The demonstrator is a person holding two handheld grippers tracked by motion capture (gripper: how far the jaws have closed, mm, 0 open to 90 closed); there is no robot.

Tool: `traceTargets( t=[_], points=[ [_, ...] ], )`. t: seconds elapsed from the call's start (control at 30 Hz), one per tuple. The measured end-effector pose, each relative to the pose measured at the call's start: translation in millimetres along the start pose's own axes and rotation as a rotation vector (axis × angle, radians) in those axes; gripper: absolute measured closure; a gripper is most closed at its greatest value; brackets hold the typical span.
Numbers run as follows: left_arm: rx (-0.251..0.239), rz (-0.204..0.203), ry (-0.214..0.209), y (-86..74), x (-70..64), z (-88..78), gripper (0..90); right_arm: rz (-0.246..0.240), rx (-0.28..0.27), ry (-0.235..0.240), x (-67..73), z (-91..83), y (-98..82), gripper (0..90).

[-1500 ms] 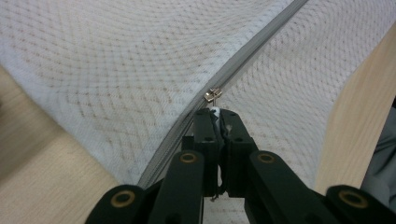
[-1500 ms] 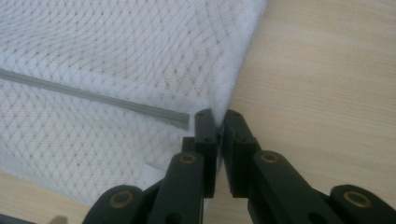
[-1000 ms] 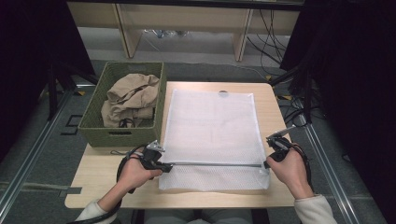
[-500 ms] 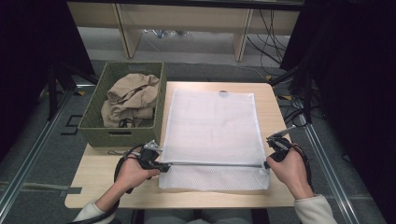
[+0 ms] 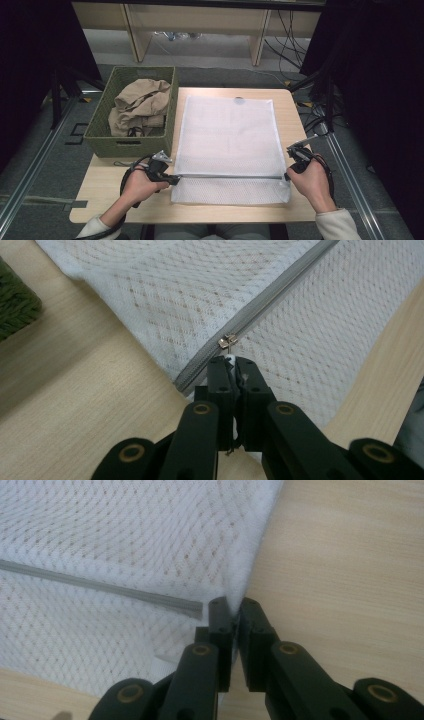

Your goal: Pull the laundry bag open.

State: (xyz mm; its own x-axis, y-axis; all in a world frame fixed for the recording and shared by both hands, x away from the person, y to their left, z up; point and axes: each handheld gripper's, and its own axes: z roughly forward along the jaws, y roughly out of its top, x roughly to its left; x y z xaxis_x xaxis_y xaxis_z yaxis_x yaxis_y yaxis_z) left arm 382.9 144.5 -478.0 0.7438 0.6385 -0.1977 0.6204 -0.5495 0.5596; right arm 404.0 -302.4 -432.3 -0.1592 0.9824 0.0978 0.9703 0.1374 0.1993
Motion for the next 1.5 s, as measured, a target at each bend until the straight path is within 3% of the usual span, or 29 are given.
traceTargets(
  t=[0.1, 0.13, 0.23, 0.27, 0.33, 0.4, 0.53, 0.57, 0.6, 0.63, 0.67, 0.7, 0.73, 0.8, 0.83, 0.9, 0.93, 0.97, 1.07, 1.13, 1.17, 1.2, 1.23, 1.27, 1.33, 1.4, 1.43, 1.47, 1.5],
  points=[
    [0.005, 0.0, 0.0, -1.4, 1.0, 0.0, 86.7, 0.006, 0.003, -0.003, -1.3, -0.1, 0.4, 86.2],
    [0.009, 0.004, -0.003, -1.6, 1.6, -0.1, 86.6, 0.051, 0.011, -0.004, 1.9, -0.7, 0.0, 86.2],
    [0.002, -0.003, -0.01, -2.0, 0.4, 0.7, 86.7, 0.052, 0.013, -0.002, 1.4, 0.0, 0.0, 86.2],
    [0.009, 0.005, -0.007, -2.0, 1.0, 0.3, 86.7, 0.018, 0.01, 0.001, -2.6, 1.3, 0.3, 86.2],
    [0.009, 0.004, -0.004, -2.3, 1.2, 0.2, 86.7, 0.005, 0.004, 0.003, -4.3, 2.2, 0.4, 86.2],
    [0.002, -0.005, -0.005, -3.0, 2.0, -0.1, 86.7, 0.028, 0.006, -0.011, -4.0, 1.9, 0.3, 86.3],
    [0.017, 0.006, -0.002, -5.1, 4.8, -1.9, 86.6, 0.028, 0.015, -0.022, -7.3, 2.0, 0.7, 86.3],
    [0.003, -0.016, -0.002, -6.1, 4.0, -1.4, 86.7, 0.031, 0.005, -0.019, -7.9, 2.2, 0.5, 86.3],
    [0.019, 0.001, 0.001, -6.8, 6.0, -2.6, 86.7, 0.021, -0.008, -0.011, -10.0, 3.3, 0.5, 86.3],
    [0.004, -0.015, 0.005, -8.0, 5.4, -2.3, 86.7, 0.019, -0.007, -0.022, -10.5, 3.1, 0.6, 86.3],
    [0.012, -0.012, 0.004, -9.0, 7.1, -3.2, 86.7, 0.08, 0.009, -0.023, -6.4, 2.1, 0.5, 86.3],
    [0.011, -0.014, 0.003, -10.2, 8.1, -3.5, 86.7, 0.035, 0.005, -0.022, -11.6, 3.1, 1.0, 86.3],
    [0.008, -0.017, 0.002, -11.2, 8.3, -3.6, 86.7, 0.036, 0.002, -0.021, -12.2, 3.7, 0.9, 86.3],
    [0.014, -0.013, 0.004, -11.8, 8.0, -3.2, 86.7, 0.085, 0.014, -0.019, -8.5, 5.5, 1.2, 86.3],
    [0.013, -0.011, 0.006, -11.8, 8.1, -3.0, 86.7, 0.042, 0.017, -0.023, -11.5, 7.3, 2.0, 86.3],
    [0.008, -0.016, 0.012, -11.7, 7.9, -1.8, 86.6, 0.034, 0.012, -0.025, -11.1, 9.1, 1.8, 86.3],
    [0.022, -0.002, 0.012, -11.0, 6.8, -0.8, 86.5, 0.078, 0.018, -0.032, -6.3, 8.2, 1.3, 86.2],
    [0.022, -0.002, 0.012, -11.0, 6.8, -0.8, 86.4, 0.078, 0.018, -0.032, -6.3, 8.2, 1.3, 86.2],
    [0.022, 0.023, 0.017, -10.4, 4.7, 1.2, 86.3, 0.024, 0.008, -0.029, -9.2, 9.2, 1.4, 85.9],
    [0.024, 0.053, 0.033, -9.6, 5.1, 1.6, 86.1, 0.015, 0.008, -0.026, -9.2, 10.5, 0.9, 85.6],
    [0.022, 0.049, 0.034, -9.4, 4.0, 2.3, 85.9, 0.052, 0.026, -0.038, -4.8, 8.4, 0.7, 85.4],
    [0.024, 0.068, 0.041, -8.8, 3.6, 2.4, 85.3, 0.02, 0.019, -0.03, -6.4, 10.0, 0.5, 85.1],
    [0.024, 0.07, 0.048, -8.3, 1.8, 2.3, 85.3, 0.02, 0.019, -0.03, -6.4, 10.0, 0.5, 85.1],
    [-0.013, 0.05, 0.045, -8.0, -0.7, 5.0, 84.7, 0.016, 0.01, -0.024, -6.9, 10.2, 0.4, 84.8],
    [-0.002, 0.09, 0.044, -6.1, -1.5, 3.5, 83.2, 0.019, 0.01, -0.027, -6.4, 9.6, 0.4, 84.5],
    [-0.04, 0.051, 0.057, -5.3, -7.3, 5.9, 82.1, 0.019, 0.009, -0.03, -6.1, 8.9, 0.2, 84.1],
    [0.0, 0.109, 0.056, -3.9, -5.4, 2.9, 81.5, 0.012, 0.005, -0.032, -6.8, 9.0, 0.2, 83.8],
    [-0.052, 0.068, 0.053, -4.3, -8.8, 7.2, 81.1, 0.007, 0.003, -0.031, -7.1, 9.1, 0.3, 83.0],
    [-0.011, 0.121, 0.048, -3.1, -7.7, 4.5, 80.7, 0.057, 0.016, -0.034, -2.8, 7.5, 0.0, 82.0]
  ],
)
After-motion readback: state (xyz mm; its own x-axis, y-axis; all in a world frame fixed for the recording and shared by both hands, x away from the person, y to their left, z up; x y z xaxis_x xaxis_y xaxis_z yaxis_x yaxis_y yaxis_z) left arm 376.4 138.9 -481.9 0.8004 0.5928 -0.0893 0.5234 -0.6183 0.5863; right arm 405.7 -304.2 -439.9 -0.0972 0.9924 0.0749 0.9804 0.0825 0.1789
